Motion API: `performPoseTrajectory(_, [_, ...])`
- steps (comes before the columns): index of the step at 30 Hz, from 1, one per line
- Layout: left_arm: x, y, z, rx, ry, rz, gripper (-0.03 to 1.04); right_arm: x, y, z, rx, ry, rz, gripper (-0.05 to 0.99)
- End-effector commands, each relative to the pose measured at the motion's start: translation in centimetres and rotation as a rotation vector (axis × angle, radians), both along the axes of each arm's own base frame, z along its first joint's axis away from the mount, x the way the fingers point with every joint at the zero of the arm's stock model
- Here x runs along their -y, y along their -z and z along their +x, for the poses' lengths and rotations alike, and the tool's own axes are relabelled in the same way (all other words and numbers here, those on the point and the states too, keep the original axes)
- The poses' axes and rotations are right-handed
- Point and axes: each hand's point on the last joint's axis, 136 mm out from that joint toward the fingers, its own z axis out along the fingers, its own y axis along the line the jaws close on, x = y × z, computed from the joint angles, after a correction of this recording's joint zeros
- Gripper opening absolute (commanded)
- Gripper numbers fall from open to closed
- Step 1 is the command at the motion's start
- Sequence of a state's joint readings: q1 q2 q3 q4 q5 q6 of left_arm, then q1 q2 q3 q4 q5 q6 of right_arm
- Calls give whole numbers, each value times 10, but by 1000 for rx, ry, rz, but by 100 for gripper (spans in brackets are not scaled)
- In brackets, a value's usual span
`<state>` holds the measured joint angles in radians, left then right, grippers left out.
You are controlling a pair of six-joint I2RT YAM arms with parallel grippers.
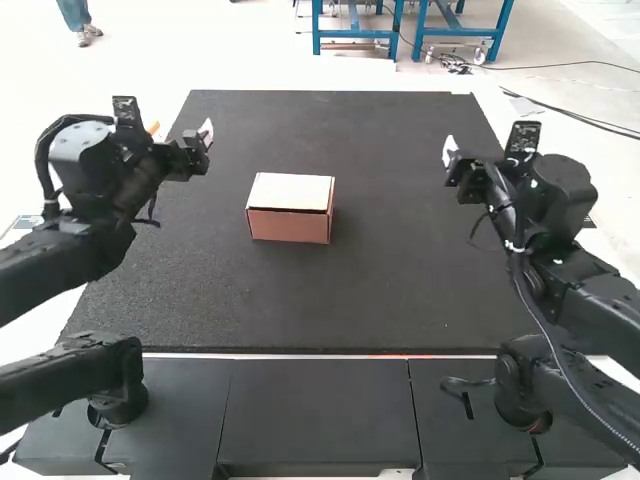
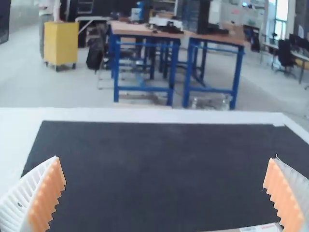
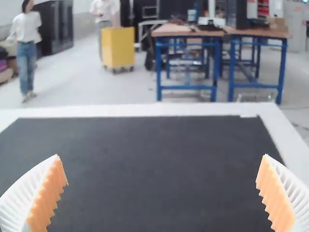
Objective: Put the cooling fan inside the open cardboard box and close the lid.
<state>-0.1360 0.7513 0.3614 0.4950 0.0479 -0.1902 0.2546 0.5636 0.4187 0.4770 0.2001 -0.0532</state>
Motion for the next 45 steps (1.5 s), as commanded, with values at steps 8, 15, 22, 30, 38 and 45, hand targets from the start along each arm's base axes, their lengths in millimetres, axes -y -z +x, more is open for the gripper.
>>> performPoseTrajectory(8, [-24,-15,-66,196,-103,95,97,33,22,-34,121,87,-13,91])
performPoseTrajectory(15, [-26,-25,-98,313,-104,107,97,33,43,-41,136,84,-9,91])
performPoseTrajectory(22, [-19,-32,-108,366,-59,118,97,44,42,-50,196,132,27,91])
performPoseTrajectory(30, [-15,-16,-101,335,-43,159,97,39,56,-47,185,103,56,91])
performPoseTrajectory(38, [-31,42,-80,181,-129,143,97,37,140,-38,-144,103,41,91])
performPoseTrajectory(45, [-27,91,-72,-22,-93,122,97,38,171,-41,-270,107,40,91])
